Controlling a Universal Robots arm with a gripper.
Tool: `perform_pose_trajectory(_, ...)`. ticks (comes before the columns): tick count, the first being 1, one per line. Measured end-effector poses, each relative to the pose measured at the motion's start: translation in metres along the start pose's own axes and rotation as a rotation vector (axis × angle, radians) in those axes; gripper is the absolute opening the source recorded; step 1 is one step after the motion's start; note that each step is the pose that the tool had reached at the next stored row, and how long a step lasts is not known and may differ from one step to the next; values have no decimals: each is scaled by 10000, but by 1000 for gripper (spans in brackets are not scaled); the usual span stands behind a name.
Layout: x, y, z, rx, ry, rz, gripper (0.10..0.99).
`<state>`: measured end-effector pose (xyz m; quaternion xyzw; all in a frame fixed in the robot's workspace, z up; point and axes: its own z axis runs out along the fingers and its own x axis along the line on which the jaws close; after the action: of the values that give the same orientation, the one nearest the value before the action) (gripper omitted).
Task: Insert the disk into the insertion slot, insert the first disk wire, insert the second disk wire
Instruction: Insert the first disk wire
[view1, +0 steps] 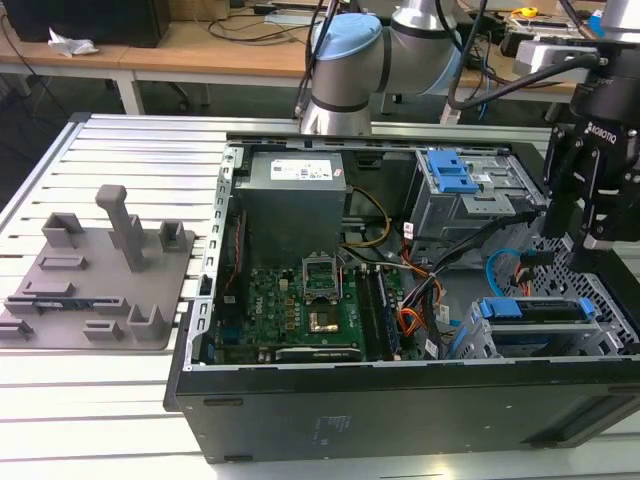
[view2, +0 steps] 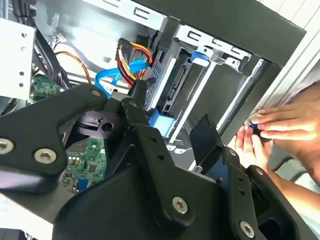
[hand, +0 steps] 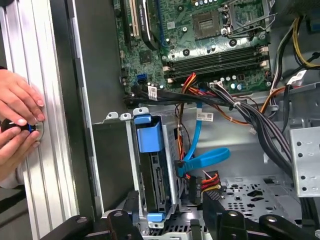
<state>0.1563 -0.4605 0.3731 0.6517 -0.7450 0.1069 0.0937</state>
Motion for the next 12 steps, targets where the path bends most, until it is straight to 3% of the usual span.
perform_pose_trajectory(3,-65,13,8,58,89,14,608)
perform_pose_trajectory(5,-97,23,15,94,129,25,475)
perform_pose_trajectory(6,-113,31,20,111,164,28,475)
perform_pose_trajectory(7,-123,37,22,121,221,27,408)
perform_pose_trajectory(9,-128,38,23,130,362,22,408)
perform_pose_trajectory(12,-129,40,27,85,373,9,408)
